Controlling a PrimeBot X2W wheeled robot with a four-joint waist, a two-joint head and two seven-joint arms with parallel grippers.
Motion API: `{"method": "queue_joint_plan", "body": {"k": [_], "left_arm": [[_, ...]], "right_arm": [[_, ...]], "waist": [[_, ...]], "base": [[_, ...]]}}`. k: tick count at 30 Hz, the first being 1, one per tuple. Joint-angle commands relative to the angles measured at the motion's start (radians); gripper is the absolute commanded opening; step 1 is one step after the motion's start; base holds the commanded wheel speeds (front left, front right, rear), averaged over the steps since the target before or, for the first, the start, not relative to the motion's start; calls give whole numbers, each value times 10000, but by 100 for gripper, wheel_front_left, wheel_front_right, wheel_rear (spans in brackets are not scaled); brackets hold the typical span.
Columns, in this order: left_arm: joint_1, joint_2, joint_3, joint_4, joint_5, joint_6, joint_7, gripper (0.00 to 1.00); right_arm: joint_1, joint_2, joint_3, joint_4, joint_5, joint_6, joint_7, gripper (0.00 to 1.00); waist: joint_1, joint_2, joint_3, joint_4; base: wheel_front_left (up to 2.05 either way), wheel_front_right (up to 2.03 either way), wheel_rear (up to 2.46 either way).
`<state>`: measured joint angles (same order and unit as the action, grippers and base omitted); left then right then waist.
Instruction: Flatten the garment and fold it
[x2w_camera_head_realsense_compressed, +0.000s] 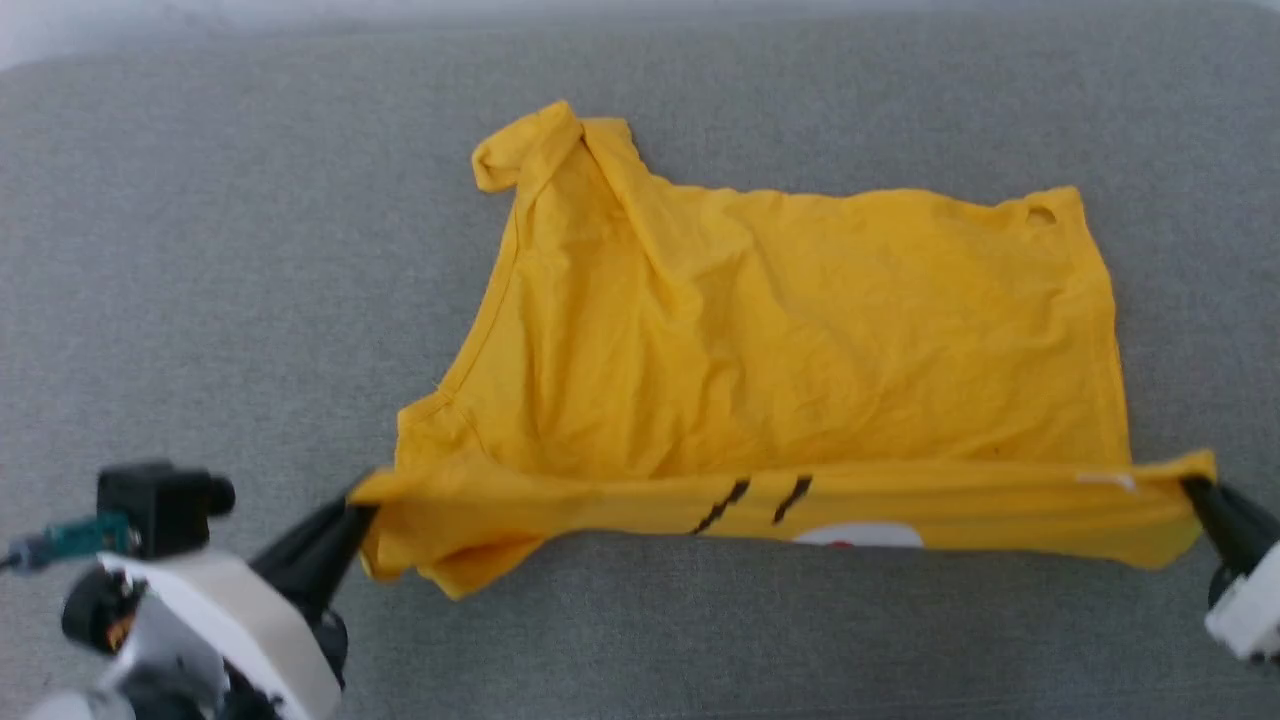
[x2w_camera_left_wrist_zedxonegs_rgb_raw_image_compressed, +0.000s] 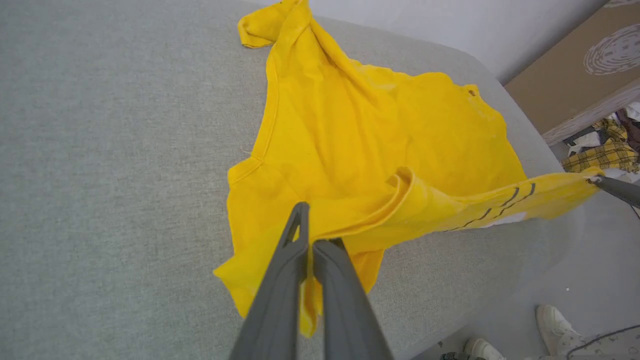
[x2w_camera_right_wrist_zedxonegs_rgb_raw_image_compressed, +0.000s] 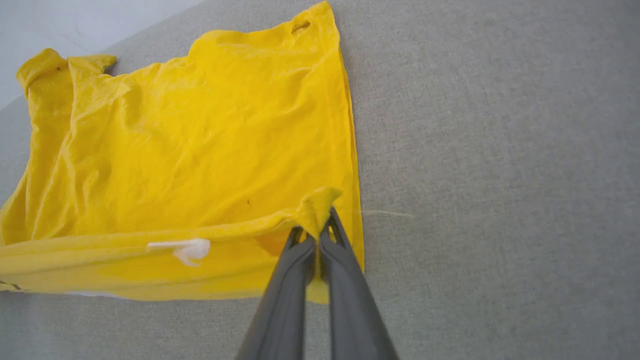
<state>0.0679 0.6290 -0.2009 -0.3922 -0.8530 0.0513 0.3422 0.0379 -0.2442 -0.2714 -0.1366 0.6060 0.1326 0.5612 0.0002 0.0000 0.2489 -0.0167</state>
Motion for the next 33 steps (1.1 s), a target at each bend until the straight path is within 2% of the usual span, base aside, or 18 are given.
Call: {"method": "queue_joint_plan", "body": {"k": [1, 7, 15, 22, 28, 29, 30, 31, 33], "left_arm": [[-388, 107, -14, 62, 143, -105, 34, 0], [-2500, 124, -403, 782, 418, -650, 396, 0], [-4672, -309, -828, 2160, 460, -1219, 470, 0], [-5643, -464, -1013, 3295, 654, -1449, 186, 0], [-5918, -491, -1423, 4351, 564, -1524, 738, 0], [-5945, -521, -1442, 4464, 508, -1507, 818, 0], [-5957, -563, -1438, 4561, 443, -1464, 875, 0], [-5956, -606, -1432, 4617, 370, -1435, 918, 16], [-5939, -709, -1344, 4635, 186, -1388, 889, 49]], "right_arm": [[-302, -100, 43, 66, -58, -19, -74, 0], [-1884, -533, 523, 637, -311, -19, -51, 0], [-3680, -824, 1229, 1624, -612, -19, -336, 0], [-4607, -1000, 1593, 2520, -698, -19, -620, 0], [-4900, -981, 1828, 3207, -631, -19, -586, 0], [-4923, -947, 1808, 3326, -607, -19, -537, 7], [-4922, -897, 1778, 3456, -580, -19, -397, 42], [-4927, -859, 1767, 3515, -541, -19, -280, 100], [-4974, -728, 1560, 3522, -369, -19, -246, 100]], "waist": [[-2, 0, 512, -140], [-2, 0, 1352, -292], [-2, 0, 2310, -558], [-2, 0, 2867, -696], [-2, 0, 3122, -681], [-2, 0, 3136, -678], [-2, 0, 3138, -679], [-2, 0, 3131, -676], [-2, 0, 3096, -661]], "base": [[0, 0, 0], [0, 0, 0], [0, 0, 0], [0, 0, 0], [0, 0, 0], [0, 0, 0], [0, 0, 0], [0, 0, 0], [0, 0, 0]]}}
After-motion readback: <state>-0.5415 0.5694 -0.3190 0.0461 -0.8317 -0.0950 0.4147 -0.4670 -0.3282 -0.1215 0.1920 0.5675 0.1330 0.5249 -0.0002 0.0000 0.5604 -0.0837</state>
